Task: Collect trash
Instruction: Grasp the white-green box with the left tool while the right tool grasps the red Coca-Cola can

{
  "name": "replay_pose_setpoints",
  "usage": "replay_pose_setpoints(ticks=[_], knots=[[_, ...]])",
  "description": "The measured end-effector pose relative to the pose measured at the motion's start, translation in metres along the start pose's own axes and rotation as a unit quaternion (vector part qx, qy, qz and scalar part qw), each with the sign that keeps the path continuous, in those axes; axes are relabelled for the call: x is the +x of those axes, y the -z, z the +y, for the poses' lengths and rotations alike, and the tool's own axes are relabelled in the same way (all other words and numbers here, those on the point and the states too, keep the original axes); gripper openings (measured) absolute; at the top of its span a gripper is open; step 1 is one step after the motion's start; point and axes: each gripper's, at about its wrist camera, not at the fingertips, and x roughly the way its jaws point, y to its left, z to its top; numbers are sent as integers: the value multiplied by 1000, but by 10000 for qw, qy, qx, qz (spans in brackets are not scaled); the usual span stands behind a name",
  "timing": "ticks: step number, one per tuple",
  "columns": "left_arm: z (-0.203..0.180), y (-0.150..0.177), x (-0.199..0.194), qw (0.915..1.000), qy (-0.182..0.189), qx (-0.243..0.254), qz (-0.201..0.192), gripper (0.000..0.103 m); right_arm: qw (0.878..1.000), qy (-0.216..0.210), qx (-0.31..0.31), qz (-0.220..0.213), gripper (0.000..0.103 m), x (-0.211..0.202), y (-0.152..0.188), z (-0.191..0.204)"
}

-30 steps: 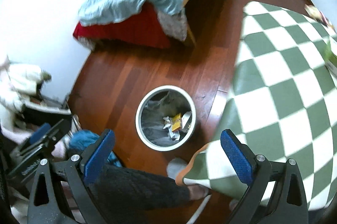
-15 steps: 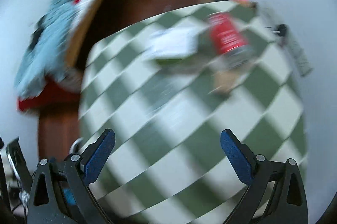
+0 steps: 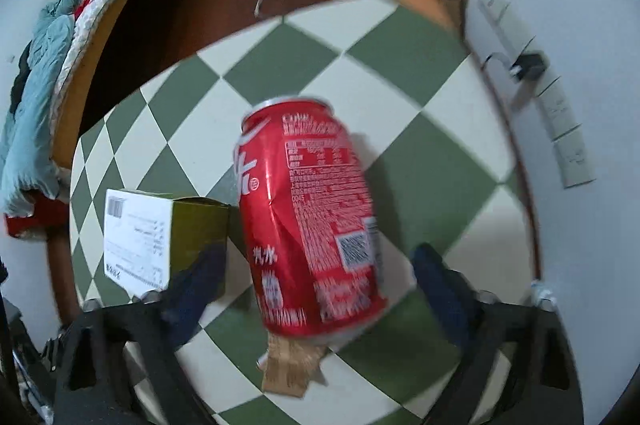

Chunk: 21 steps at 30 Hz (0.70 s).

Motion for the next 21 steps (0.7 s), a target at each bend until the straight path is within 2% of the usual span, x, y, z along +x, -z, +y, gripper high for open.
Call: replay_pose_setpoints(ticks=[2, 4, 5, 9, 13, 16, 18, 21], knots=[[-9, -12, -12, 9996, 243, 63, -101, 93, 9999, -84, 31, -62, 73, -1, 2, -7], [-28, -27, -26, 9982, 505, 224, -234, 95, 9999, 100, 56, -99, 73, -9, 10, -18], [-39, -33, -31, 9973, 594, 315, -280, 102, 9996, 254, 57, -125, 73, -13, 15, -23], [-87, -58, -34, 9934, 819, 756, -258, 103, 9985, 467, 231, -184, 73, -28, 28, -50], [-123, -70, -14, 9903, 683, 1212, 51, 103, 9979, 545, 311, -171, 73, -31, 33, -63], [-137, -72, 1, 9888, 433, 1415, 186, 103, 9975, 631, 276, -127, 73, -26, 35, -65], [-140, -76, 13, 9885, 244, 1460, 293, 103, 9977, 635, 230, -107, 72, -20, 33, -62], [-139, -80, 28, 9893, 183, 1380, 441, 103, 9975, 667, 214, -87, 71, -18, 29, -60]])
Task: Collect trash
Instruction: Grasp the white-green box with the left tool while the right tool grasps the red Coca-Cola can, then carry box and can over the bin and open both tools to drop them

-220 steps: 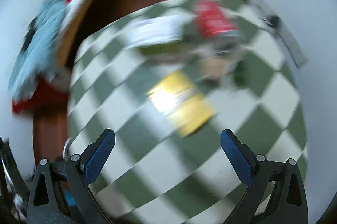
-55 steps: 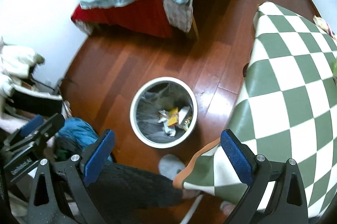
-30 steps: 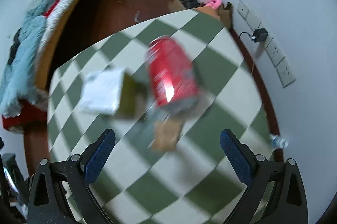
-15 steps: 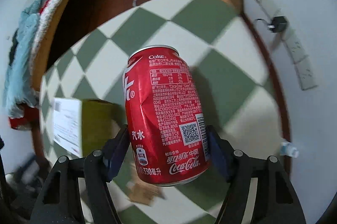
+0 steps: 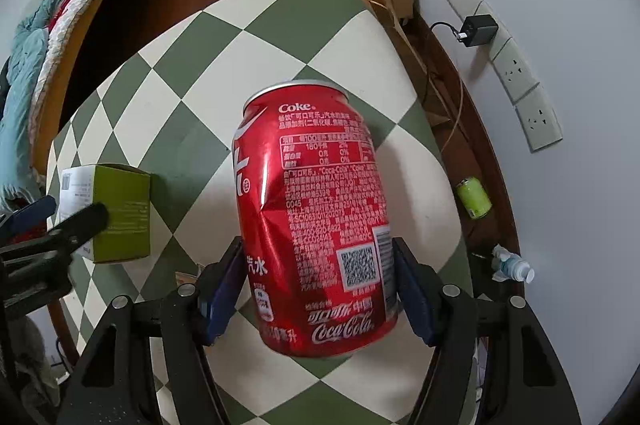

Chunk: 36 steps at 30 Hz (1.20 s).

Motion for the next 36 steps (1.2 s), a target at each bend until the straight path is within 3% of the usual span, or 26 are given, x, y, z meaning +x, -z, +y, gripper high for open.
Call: replay_pose_setpoints(ticks=[4, 6, 13, 20, 28, 36], knots=[[2, -3, 9, 10000, 87, -44, 13, 102, 9999, -69, 43, 64, 70, 8, -3, 2], [3, -2, 5, 9997, 205, -72, -115, 87, 10000, -59, 46, 59, 71, 12, -3, 5], [13, 18, -26, 9974, 76, -70, -719, 86, 9994, -4, -111, -326, 66, 1, 5, 11], [38, 61, -74, 9906, -31, -274, -1337, 86, 9960, -219, -197, -846, 66, -38, 27, 24], [98, 122, -145, 9772, -122, -716, -1993, 86, 9871, -641, -497, -1381, 66, -99, 76, 76], [174, 200, -189, 9658, -174, -1188, -2299, 86, 9748, -1156, -1033, -1607, 66, -148, 146, 165]])
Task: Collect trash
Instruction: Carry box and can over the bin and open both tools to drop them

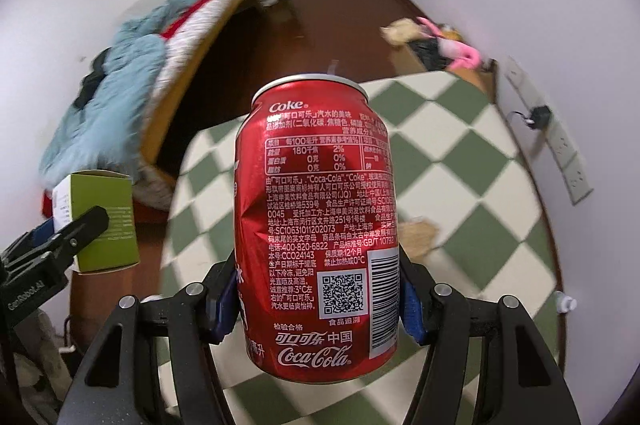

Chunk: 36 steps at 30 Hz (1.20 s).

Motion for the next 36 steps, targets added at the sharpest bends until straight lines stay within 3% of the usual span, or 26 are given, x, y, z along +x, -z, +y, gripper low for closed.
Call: replay_pose_setpoints(ticks=[5, 11, 18, 21, 25, 28, 32, 34, 36], knots=[[73, 31, -29, 9990, -210, -393, -82, 86, 9986, -387, -337, 84, 66, 0, 30, 80], [170, 81, -39, 9936, -586, -956, 140, 86, 9915, -833, -835, 556, 66, 38, 84, 188], [283, 161, -1, 9747, -890, -1797, 983, 86, 9732, -1151, -1346, 1464, 66, 124, 163, 295], [318, 192, 34, 9615, -736, -2201, 1471, 86, 9639, -1052, -1568, 1876, 66, 171, 195, 328], [349, 226, 87, 9414, -428, -2635, 2061, 87, 9525, -816, -1767, 2343, 66, 231, 228, 355], [363, 242, 116, 9308, -305, -2782, 2349, 89, 9443, -655, -1838, 2649, 66, 268, 248, 365], [373, 257, 138, 9202, -202, -2940, 2578, 90, 9363, -501, -1858, 2939, 67, 304, 269, 375], [374, 259, 142, 9183, -217, -2972, 2604, 99, 9331, -481, -1842, 3051, 68, 319, 276, 381], [377, 262, 139, 9177, -275, -3011, 2579, 101, 9289, -437, -1857, 3173, 69, 333, 279, 386]])
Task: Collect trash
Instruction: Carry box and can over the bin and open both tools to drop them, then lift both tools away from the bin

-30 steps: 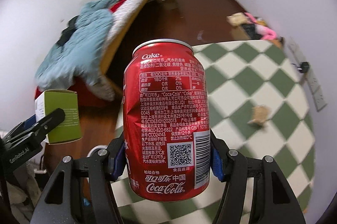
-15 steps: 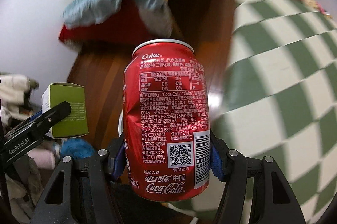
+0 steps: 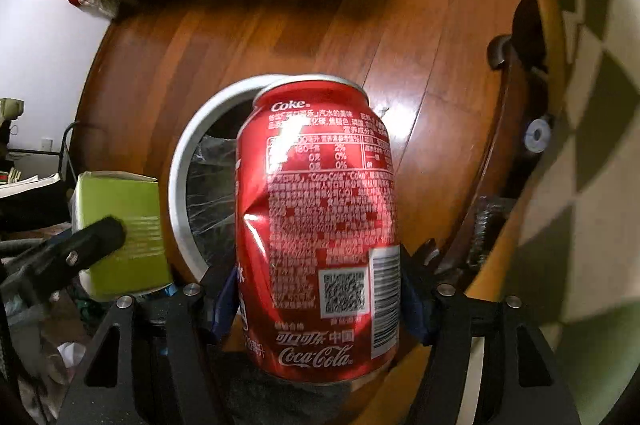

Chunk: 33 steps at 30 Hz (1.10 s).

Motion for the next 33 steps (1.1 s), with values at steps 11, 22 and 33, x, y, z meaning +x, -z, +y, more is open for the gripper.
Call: replay_pose_setpoints(ticks=[11, 22, 33], knots=[[29, 31, -38, 9964, -632, -225, -510, 101, 9979, 569, -286, -121, 103, -25, 12, 5], [10, 82, -87, 9938, -716, -67, -849, 101, 9954, 566, -608, -470, 103, -98, 65, 6], [-26, 135, -187, 9851, -434, 207, -1651, 101, 9889, 37, -902, -1181, 103, -223, 123, 3]])
